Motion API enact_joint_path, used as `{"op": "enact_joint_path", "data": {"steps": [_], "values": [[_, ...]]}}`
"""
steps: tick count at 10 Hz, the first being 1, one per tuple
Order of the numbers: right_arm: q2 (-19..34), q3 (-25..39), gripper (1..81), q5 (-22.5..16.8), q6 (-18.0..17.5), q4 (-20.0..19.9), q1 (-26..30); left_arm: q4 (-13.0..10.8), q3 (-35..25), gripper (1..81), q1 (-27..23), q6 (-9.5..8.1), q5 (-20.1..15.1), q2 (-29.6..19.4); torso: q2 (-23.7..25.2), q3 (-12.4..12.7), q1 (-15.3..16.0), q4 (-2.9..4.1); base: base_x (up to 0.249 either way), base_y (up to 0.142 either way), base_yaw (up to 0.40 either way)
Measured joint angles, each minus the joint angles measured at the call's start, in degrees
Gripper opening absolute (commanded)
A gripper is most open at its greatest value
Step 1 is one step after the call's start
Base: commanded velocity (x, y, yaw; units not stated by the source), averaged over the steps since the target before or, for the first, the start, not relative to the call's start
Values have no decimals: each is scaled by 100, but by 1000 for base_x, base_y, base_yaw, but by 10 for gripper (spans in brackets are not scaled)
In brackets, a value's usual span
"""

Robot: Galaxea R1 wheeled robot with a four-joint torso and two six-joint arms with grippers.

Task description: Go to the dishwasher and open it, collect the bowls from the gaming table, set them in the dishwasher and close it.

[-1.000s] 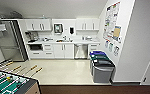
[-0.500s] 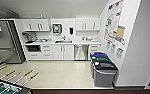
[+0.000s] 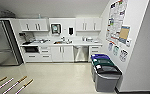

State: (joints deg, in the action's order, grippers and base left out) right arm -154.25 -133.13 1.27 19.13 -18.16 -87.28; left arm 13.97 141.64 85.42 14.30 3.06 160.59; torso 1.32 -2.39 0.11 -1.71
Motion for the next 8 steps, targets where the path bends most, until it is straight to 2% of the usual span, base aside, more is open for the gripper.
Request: {"op": "enact_joint_path", "data": {"steps": [8], "values": [[-17, 48, 811, 7, 0, 12, -17, 0, 4, 811, 11, 2, 0, 22, 0, 0, 0, 0, 276, 0, 0]]}}
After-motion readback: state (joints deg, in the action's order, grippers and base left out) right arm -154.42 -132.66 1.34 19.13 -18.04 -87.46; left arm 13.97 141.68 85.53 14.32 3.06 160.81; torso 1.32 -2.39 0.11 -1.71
